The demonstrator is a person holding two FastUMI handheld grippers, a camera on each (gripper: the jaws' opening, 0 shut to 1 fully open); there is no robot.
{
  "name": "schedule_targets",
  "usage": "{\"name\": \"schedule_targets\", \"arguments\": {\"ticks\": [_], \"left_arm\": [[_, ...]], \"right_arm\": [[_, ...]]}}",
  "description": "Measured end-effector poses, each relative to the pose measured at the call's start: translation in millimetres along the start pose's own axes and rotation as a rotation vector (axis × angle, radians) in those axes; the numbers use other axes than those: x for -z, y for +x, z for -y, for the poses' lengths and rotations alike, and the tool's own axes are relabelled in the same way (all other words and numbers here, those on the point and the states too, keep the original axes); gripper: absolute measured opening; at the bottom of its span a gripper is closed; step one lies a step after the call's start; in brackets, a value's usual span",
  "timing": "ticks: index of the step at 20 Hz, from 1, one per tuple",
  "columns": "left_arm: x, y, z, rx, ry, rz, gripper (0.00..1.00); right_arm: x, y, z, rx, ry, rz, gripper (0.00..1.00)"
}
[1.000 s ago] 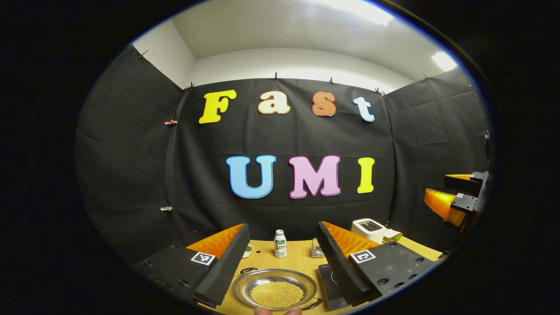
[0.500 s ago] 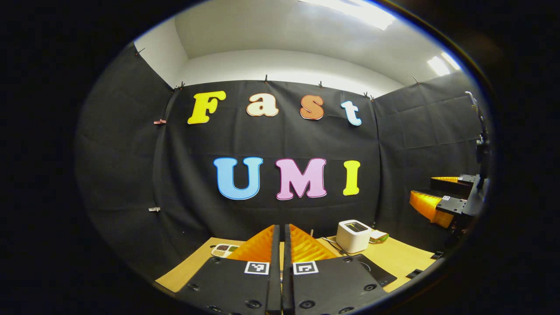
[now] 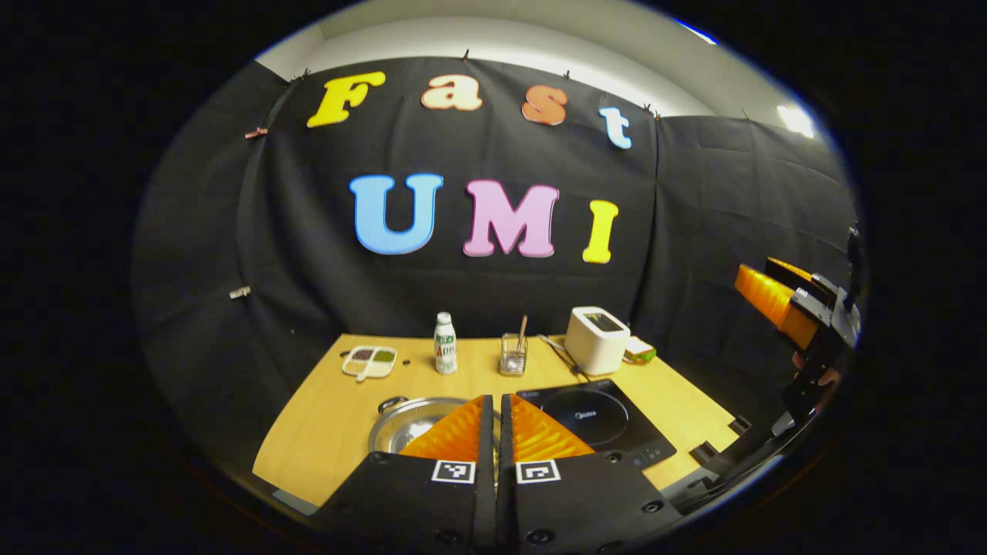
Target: First push the handle of the pot to place it horizontally, then grasp the pot with both hands and set it on the induction cooktop.
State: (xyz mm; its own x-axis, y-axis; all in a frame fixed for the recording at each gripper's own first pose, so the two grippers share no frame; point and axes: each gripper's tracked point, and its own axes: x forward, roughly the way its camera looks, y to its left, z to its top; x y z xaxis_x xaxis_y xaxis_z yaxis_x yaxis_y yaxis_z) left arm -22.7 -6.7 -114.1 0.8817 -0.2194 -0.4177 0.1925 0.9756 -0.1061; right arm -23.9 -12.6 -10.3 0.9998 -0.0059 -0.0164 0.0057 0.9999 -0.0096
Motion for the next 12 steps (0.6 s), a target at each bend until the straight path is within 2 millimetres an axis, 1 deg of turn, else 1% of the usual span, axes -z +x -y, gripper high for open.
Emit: {"name": "schedule_targets", "arguments": {"ticks": [3,5,6,7,10,12], "left_arm": [[50.7,15.6,2.8,0.048,-0.030,-0.204,0.05],[81.6,22.1,5.8,0.075,-0.033,-0.337,0.05],[101.1,26.3,6.9,0.084,-0.029,-0.401,0.05],[116.7,29.1,5.3,0.087,-0.021,-0.455,0.05],[165.5,29.7,3.6,0.108,0.000,-0.637,0.05],[188.7,31.2,2.4,0.127,0.024,-0.718,0.05]], "right_arm": [[4.9,2.1,5.0,0.009,-0.004,-0.011,0.98],[8.0,2.6,8.2,0.017,-0.012,-0.018,0.98],[9.0,3.0,10.9,0.023,-0.016,-0.019,0.98],[9.8,2.5,12.5,0.027,-0.021,-0.020,0.98],[14.5,3.7,18.8,0.041,-0.035,-0.028,0.98],[19.5,5.0,22.8,0.052,-0.043,-0.037,0.98]]}}
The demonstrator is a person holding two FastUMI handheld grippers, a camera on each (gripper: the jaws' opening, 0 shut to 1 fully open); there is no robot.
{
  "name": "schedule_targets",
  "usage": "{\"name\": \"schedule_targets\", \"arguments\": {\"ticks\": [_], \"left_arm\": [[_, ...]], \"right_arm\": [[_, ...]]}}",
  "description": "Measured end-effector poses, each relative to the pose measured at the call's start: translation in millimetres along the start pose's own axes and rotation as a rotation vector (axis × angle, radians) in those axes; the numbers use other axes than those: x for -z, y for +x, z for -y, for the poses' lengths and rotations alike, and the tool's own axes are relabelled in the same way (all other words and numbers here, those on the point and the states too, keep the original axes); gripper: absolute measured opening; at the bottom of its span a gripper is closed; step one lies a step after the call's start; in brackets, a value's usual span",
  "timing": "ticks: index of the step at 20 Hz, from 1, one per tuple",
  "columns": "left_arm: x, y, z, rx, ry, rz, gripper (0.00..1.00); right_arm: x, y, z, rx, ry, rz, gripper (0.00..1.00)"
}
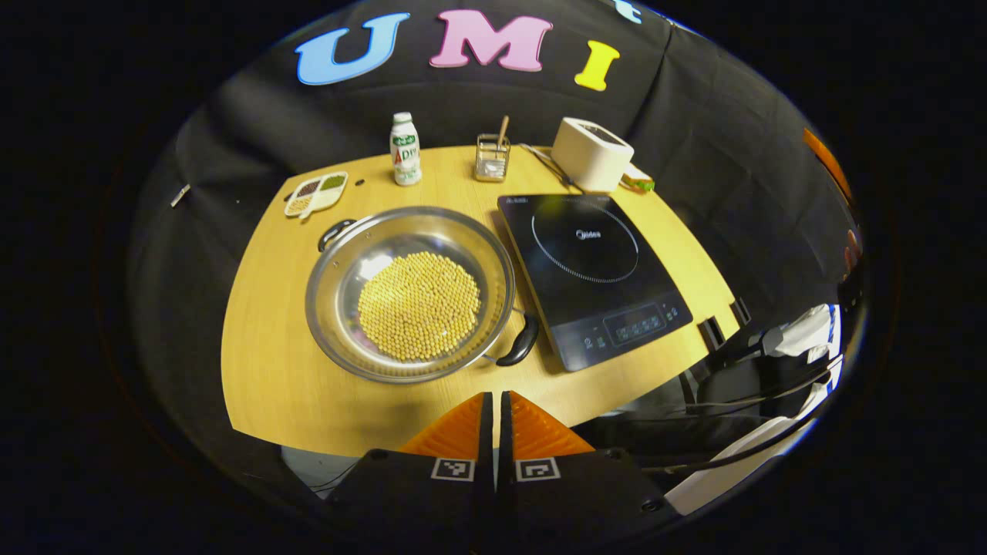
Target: First push the handle of the pot to place it horizontally, then grasp the pot with both hands and set it on the induction cooktop.
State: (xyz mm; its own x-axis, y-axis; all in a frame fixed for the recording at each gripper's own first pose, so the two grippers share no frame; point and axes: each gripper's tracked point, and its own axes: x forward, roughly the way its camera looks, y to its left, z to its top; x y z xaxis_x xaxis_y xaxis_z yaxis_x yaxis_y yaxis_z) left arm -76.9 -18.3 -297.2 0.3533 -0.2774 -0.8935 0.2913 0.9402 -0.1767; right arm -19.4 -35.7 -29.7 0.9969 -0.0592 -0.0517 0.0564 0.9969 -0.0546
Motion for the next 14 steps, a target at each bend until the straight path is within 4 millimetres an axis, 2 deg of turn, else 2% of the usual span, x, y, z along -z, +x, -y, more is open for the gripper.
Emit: {"name": "schedule_targets", "arguments": {"ticks": [8,14], "left_arm": [[10.4,69.4,-8.3,0.033,0.043,-0.227,0.05],[10.9,96.9,-9.1,0.005,0.032,-0.297,0.05]], "right_arm": [[16.2,4.1,21.2,0.045,-0.021,-0.033,0.98],[32.4,11.6,40.7,0.063,-0.031,-0.062,0.98]]}}
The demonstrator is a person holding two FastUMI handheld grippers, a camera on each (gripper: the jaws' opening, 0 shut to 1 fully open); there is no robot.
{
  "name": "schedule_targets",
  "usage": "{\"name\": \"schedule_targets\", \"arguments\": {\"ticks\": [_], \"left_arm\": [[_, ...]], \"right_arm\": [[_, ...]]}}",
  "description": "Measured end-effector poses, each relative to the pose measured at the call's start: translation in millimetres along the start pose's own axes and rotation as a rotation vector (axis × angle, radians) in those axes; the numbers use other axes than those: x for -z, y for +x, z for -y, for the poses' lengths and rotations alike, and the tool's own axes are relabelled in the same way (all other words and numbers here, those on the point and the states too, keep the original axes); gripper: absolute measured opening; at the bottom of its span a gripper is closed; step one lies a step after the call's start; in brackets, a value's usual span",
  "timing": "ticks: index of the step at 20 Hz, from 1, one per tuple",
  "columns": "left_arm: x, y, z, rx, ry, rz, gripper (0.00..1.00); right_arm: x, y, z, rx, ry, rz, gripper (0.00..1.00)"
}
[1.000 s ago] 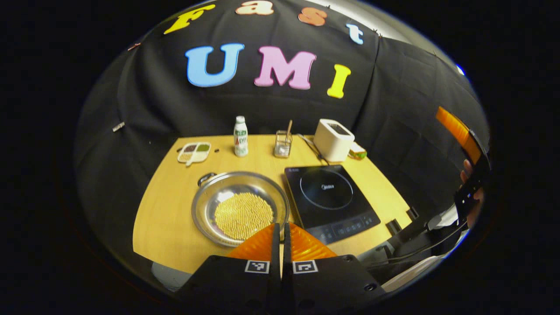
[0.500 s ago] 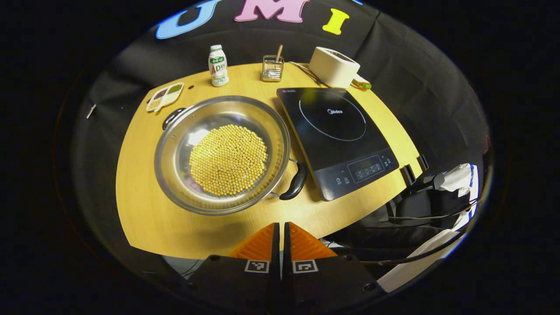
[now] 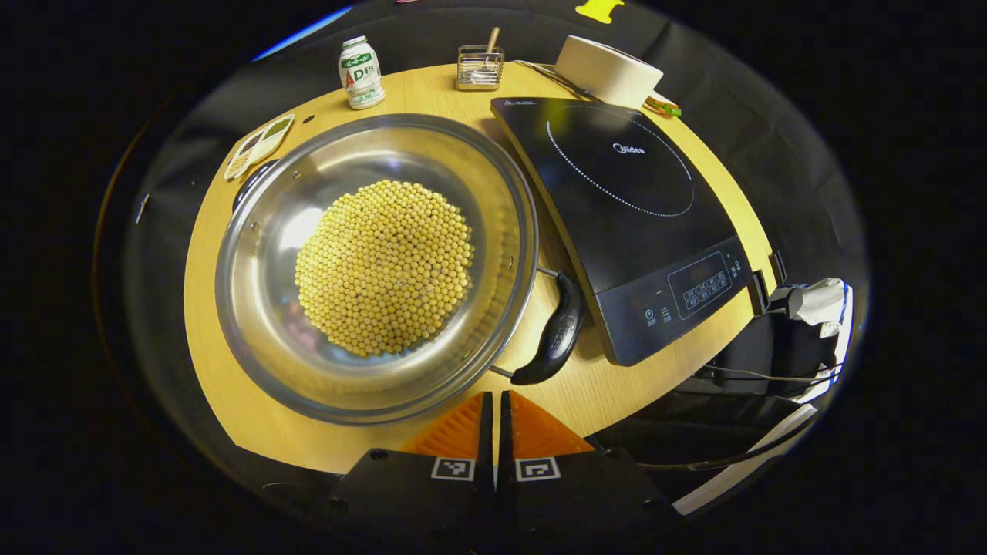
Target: First push the handle of the pot to place it horizontally, then grasp the pot with both hands and set it on the induction cooktop.
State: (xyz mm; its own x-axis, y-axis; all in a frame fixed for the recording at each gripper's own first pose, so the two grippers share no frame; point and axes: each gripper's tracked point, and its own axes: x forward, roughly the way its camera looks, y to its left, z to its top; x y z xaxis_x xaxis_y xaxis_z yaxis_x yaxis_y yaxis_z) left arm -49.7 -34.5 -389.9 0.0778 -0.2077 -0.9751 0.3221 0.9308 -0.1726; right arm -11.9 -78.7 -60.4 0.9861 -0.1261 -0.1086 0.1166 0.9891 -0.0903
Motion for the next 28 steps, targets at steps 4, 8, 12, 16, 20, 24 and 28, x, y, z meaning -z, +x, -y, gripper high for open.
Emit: {"name": "schedule_targets", "arguments": {"ticks": [4,8,12,16,20,24,28], "left_arm": [[-8.6,7.2,7.0,-0.008,-0.018,0.002,0.05],[-22.2,9.3,12.7,-0.015,-0.039,0.014,0.05],[-40.7,15.0,19.3,-0.013,-0.058,0.028,0.05],[-61.0,21.1,24.6,-0.032,-0.044,0.036,0.05],[-83.0,26.2,26.6,-0.045,-0.039,0.048,0.05],[-107.3,30.4,26.4,-0.048,-0.050,0.068,0.05],[-127.7,33.6,23.9,-0.054,-0.050,0.078,0.05]], "right_arm": [[3.6,4.7,7.1,-0.005,0.000,0.000,0.97],[10.8,9.3,12.9,-0.012,-0.002,-0.005,0.98],[15.6,13.8,19.8,-0.010,-0.007,-0.009,0.98],[22.8,17.3,22.3,-0.011,-0.012,-0.023,0.98],[29.7,20.9,30.1,-0.002,-0.014,-0.037,0.98],[38.6,25.6,38.0,0.014,-0.019,-0.059,0.98],[41.9,28.4,42.4,0.026,-0.022,-0.066,0.97]]}}
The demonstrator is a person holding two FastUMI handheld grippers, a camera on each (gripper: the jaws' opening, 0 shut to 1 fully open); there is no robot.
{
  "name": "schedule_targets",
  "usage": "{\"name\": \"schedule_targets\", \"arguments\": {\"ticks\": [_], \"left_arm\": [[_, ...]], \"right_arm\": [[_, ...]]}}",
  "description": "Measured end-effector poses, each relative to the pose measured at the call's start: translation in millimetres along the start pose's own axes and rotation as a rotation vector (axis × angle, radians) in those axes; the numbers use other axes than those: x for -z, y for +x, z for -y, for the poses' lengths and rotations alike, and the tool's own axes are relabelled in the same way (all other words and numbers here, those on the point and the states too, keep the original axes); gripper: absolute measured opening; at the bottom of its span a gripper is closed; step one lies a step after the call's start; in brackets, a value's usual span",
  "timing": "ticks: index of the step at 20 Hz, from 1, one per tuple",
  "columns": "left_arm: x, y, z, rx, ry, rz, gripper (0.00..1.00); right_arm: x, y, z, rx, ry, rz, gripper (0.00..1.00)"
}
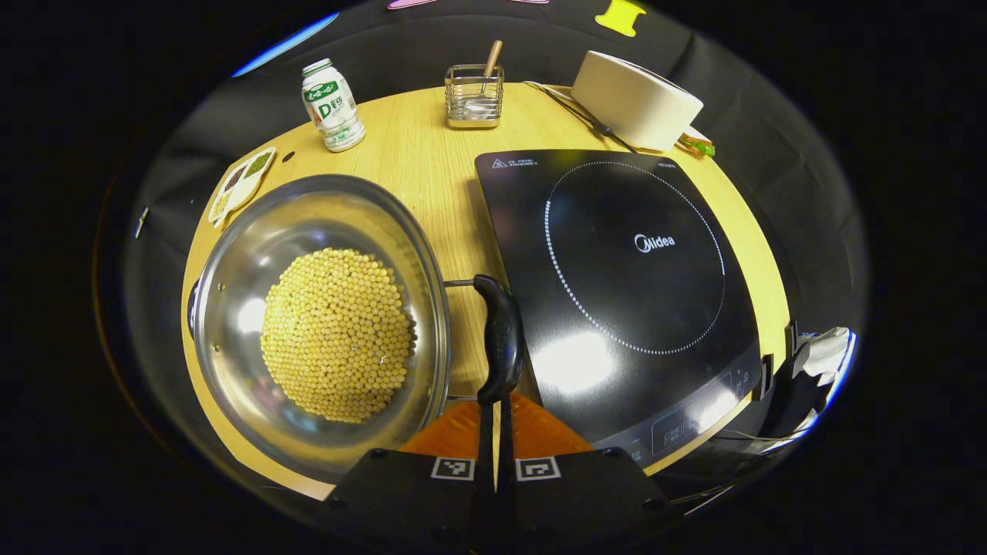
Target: First push the handle of the pot to place it horizontally, then grasp the pot with both hands and set it on the induction cooktop.
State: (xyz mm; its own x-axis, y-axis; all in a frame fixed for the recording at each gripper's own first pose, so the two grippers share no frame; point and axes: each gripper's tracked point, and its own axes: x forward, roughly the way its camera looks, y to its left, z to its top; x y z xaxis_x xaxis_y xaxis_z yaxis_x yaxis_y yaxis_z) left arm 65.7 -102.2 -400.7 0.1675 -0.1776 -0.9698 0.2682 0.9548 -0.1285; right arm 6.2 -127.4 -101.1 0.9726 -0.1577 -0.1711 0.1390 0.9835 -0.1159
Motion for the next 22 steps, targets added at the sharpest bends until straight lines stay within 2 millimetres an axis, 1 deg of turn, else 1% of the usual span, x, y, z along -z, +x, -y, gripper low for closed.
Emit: {"name": "schedule_targets", "arguments": {"ticks": [6,9,11,14,19,21,22], "left_arm": [[-26.8,8.1,-2.9,-0.010,-0.005,0.010,0.05],[-32.5,15.3,-2.3,-0.004,-0.001,0.005,0.05],[-32.6,13.7,-2.0,-0.009,0.011,0.009,0.05],[-34.8,-0.7,-3.2,-0.024,0.024,0.049,0.05],[-31.8,-39.4,0.7,0.018,0.028,0.158,0.06],[-30.8,-57.7,-2.6,0.035,0.021,0.212,0.09],[-29.9,-67.1,-5.5,0.040,0.028,0.238,0.16]], "right_arm": [[3.2,3.8,-1.0,0.003,-0.014,-0.008,0.98],[5.7,5.0,-4.7,-0.003,-0.018,-0.019,0.97],[6.1,6.3,-10.1,-0.013,-0.019,-0.023,0.97],[3.1,8.4,-19.5,-0.032,-0.017,-0.018,0.98],[-5.3,4.2,-41.2,-0.062,-0.015,0.001,0.98],[-5.9,0.4,-49.1,-0.071,-0.021,0.002,0.98],[-6.8,-2.5,-54.1,-0.079,-0.019,0.003,0.98]]}}
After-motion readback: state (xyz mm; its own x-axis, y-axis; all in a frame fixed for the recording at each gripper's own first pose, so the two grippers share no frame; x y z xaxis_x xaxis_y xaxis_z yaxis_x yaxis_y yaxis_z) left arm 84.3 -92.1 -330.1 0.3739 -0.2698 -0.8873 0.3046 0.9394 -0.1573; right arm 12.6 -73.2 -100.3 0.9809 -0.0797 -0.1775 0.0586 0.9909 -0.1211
